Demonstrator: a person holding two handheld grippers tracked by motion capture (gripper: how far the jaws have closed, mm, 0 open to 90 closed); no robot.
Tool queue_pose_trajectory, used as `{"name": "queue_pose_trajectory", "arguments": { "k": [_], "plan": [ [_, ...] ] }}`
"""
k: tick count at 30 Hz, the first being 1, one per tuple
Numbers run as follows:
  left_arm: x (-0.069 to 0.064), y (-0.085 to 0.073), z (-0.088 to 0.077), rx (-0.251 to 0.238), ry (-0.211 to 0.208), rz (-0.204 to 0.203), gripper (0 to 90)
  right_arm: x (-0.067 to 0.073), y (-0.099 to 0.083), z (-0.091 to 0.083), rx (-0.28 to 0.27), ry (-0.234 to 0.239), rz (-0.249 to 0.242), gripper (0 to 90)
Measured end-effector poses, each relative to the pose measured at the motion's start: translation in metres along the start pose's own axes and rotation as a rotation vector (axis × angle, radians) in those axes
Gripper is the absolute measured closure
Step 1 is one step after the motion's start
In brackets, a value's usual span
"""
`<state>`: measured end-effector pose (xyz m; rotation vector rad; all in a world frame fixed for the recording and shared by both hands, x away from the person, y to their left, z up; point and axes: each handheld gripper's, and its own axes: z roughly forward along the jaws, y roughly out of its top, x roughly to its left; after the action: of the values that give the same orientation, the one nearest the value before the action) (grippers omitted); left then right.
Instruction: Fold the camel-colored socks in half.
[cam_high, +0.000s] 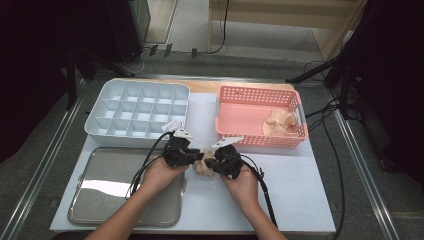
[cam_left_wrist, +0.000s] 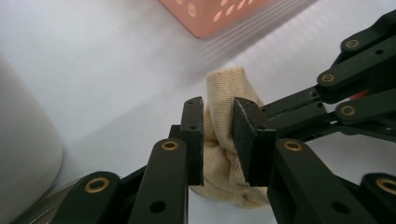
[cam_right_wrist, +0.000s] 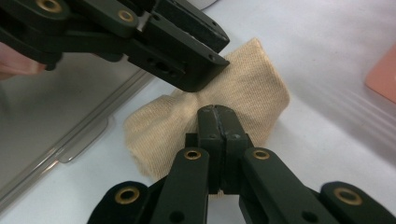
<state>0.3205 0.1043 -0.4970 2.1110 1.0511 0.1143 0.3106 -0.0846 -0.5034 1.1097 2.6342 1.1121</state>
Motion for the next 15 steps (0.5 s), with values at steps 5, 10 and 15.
{"name": "queue_pose_trajectory", "arguments": {
  "k": [5, 10, 15],
  "plan": [
    [0.001, -0.001, 0.002, 0.013, 0.004, 0.002, 75.0, 0.002, 0.001, -0.005, 0.002, 0.0, 0.006, 89.4],
    [0.003, -0.001, 0.001, 0.017, 0.004, -0.001, 75.1, 0.011, 0.003, -0.017, -0.015, 0.035, -0.001, 90.0],
    [0.003, -0.001, 0.002, 0.02, -0.001, 0.0, 75.2, 0.018, -0.001, -0.015, -0.003, 0.049, -0.013, 90.0]
  ]
}}
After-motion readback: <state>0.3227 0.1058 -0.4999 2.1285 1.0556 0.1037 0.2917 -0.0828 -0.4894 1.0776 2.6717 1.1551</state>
